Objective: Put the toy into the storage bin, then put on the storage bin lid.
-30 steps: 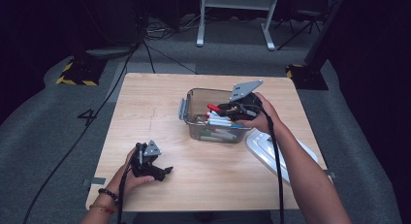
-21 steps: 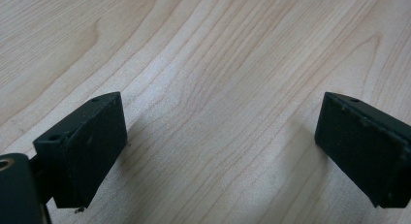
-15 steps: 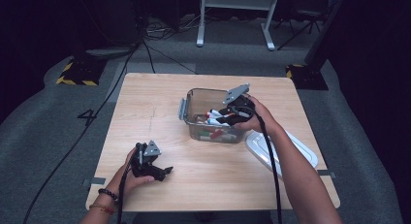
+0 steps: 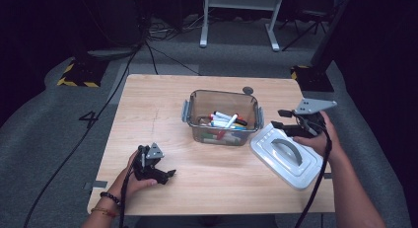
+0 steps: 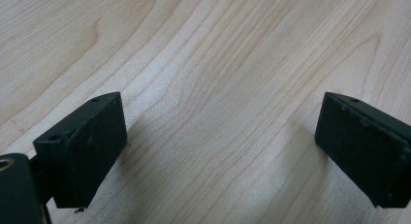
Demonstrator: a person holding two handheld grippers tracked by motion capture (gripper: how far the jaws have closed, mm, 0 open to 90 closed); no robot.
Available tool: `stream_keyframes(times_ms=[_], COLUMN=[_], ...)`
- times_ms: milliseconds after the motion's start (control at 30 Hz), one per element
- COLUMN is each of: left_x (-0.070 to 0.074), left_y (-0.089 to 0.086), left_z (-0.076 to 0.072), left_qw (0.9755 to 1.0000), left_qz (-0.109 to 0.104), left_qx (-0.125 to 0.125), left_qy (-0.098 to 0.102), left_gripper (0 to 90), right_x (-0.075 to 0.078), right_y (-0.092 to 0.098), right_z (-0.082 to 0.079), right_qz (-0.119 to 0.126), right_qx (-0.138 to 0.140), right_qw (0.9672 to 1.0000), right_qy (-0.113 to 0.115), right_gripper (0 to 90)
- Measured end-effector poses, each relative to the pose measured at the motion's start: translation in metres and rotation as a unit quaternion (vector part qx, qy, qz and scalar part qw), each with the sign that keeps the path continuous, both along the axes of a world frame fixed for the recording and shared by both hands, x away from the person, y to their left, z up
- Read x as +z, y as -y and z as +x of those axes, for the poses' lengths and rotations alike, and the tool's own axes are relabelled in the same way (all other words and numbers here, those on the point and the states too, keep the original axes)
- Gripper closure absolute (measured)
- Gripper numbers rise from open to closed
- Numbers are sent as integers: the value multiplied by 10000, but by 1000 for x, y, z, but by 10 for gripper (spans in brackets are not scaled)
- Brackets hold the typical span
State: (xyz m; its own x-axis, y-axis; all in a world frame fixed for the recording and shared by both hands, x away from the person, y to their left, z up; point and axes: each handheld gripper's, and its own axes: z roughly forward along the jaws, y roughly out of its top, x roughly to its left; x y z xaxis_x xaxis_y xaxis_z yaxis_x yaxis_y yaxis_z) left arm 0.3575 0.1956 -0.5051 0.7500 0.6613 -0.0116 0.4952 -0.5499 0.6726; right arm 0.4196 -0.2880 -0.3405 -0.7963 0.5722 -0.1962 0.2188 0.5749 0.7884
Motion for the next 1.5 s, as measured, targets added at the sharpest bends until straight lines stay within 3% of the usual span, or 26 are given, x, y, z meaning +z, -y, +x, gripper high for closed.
stream_keyframes(times_ms=[167, 367, 400, 567, 667, 767, 1033, 1133, 1333, 1500], left_x=[0, 0, 0, 0, 0, 0, 0, 0, 0, 0], left_y=[0, 0, 0, 0, 0, 0, 0, 0, 1, 1], left_z=[0, 0, 0, 0, 0, 0, 0, 1, 1, 1], left_qw=[10000, 10000, 10000, 10000, 10000, 10000, 10000, 10000, 10000, 10000], left_qz=[1, 3, 3, -1, -2, 2, 1, -9, 1, 8], left_qx=[-1, -6, -6, -10, -9, -17, -19, -20, -30, -20], left_qy=[1, -1, -1, -6, -6, -9, -9, -19, -8, -3], left_gripper=[50, 50, 50, 49, 49, 49, 49, 48, 43, 43], right_x=[-46, -97, -97, -124, -133, -133, -131, -126, -99, -60], right_y=[30, 53, 53, 64, 67, 69, 73, 75, 83, 88], right_z=[-3, 3, 3, 13, 17, 16, 14, 12, 6, 4], right_qz=[-203, -297, -297, -261, -357, -256, -382, -310, -58, -107], right_qx=[-413, -841, -841, -1125, -1137, -1014, -951, -947, -952, -907], right_qw=[9977, 9903, 9903, 9834, 9806, 9834, 9861, 9877, 9912, 9943], right_qy=[-495, -1068, -1068, -1398, -1559, -1480, -1311, -1206, -915, -558], right_gripper=[448, 388, 388, 388, 461, 664, 673, 675, 675, 675])
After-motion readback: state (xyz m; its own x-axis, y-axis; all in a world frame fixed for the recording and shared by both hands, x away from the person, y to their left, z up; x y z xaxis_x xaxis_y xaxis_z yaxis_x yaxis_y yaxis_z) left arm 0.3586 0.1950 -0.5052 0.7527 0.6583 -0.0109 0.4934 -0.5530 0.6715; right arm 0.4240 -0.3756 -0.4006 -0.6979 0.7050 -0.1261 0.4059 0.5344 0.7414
